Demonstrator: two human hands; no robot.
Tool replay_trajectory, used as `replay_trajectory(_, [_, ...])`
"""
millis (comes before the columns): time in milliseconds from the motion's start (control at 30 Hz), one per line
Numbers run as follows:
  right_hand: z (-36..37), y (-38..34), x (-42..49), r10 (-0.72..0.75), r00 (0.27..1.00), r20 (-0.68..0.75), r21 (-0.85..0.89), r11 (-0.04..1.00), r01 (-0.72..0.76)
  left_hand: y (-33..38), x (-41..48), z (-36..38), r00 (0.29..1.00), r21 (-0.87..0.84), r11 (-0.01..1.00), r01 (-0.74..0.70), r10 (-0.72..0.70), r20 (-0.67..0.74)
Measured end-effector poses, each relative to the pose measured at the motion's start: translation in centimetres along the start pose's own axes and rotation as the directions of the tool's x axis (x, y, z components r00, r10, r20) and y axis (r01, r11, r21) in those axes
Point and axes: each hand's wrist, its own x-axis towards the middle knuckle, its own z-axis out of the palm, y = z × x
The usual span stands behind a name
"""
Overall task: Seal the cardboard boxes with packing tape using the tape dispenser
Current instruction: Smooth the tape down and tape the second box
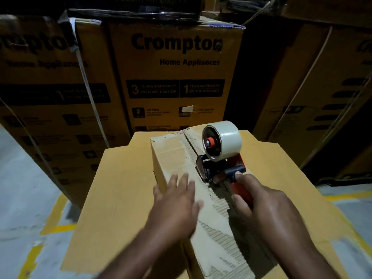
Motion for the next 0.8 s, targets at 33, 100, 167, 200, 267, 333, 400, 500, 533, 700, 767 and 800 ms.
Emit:
replay_trajectory(33, [-0.1, 0.1, 0.0, -0.007, 1.000, 0.003, 0.011, 1.000, 0.007, 1.7, -2.6, 0.1, 0.999, -0.009, 1.000, -0.006, 0.007, 0.054])
replay_trajectory(100, [-0.1, 0.3, 0.2, -0.033, 0.999, 0.024, 0.032, 0.999, 0.032, 5.3, -6.2, 0.4, 0.985, -0.028, 0.996, -0.088, 0.092, 0.146])
replay_trajectory(167, [-0.2, 0.8, 0.6, -0.069, 0.997, 0.033, 0.047, 0.997, 0.068, 8.4, -7.6, 1.5, 0.973, -0.047, 0.985, -0.168, 0.173, 0.151])
replay_trajectory(200, [-0.3, 1.0, 0.9, -0.084, 0.996, 0.035, 0.060, 0.995, 0.082, 9.4, -7.7, 2.6, 0.974, -0.039, 0.981, -0.188, 0.191, 0.122])
replay_trajectory(267, [-0.5, 1.6, 1.4, -0.113, 0.991, 0.067, 0.098, 0.989, 0.106, 10.9, -7.6, 4.4, 0.978, 0.017, 0.981, -0.192, 0.190, 0.082])
replay_trajectory(333, [-0.7, 2.1, 1.6, -0.140, 0.984, 0.111, 0.139, 0.983, 0.124, 11.7, -7.5, 5.7, 0.983, 0.114, 0.977, -0.178, 0.172, 0.064])
replay_trajectory(400, [-0.7, 2.8, 1.6, -0.150, 0.981, 0.123, 0.164, 0.978, 0.129, 12.4, -7.4, 6.8, 0.985, 0.207, 0.964, -0.169, 0.175, -0.007])
replay_trajectory(500, [-0.8, 3.5, 1.5, -0.145, 0.983, 0.109, 0.183, 0.975, 0.123, 12.7, -7.3, 7.7, 0.973, 0.247, 0.954, -0.172, 0.203, -0.108])
replay_trajectory(533, [-0.8, 3.7, 1.5, -0.148, 0.984, 0.100, 0.191, 0.973, 0.127, 12.5, -7.4, 8.0, 0.966, 0.273, 0.946, -0.174, 0.218, -0.139])
replay_trajectory(700, [-0.8, 3.4, 1.2, -0.187, 0.979, 0.080, 0.184, 0.968, 0.170, 11.4, -6.7, 8.1, 0.960, 0.303, 0.940, -0.156, 0.217, -0.179])
replay_trajectory(767, [-1.0, 3.3, 1.3, -0.197, 0.977, 0.082, 0.166, 0.969, 0.181, 11.5, -6.0, 7.3, 0.965, 0.314, 0.933, -0.174, 0.225, -0.135])
replay_trajectory(800, [-1.1, 3.4, 1.3, -0.197, 0.977, 0.079, 0.164, 0.969, 0.182, 11.5, -5.7, 6.8, 0.977, 0.309, 0.937, -0.164, 0.198, -0.081])
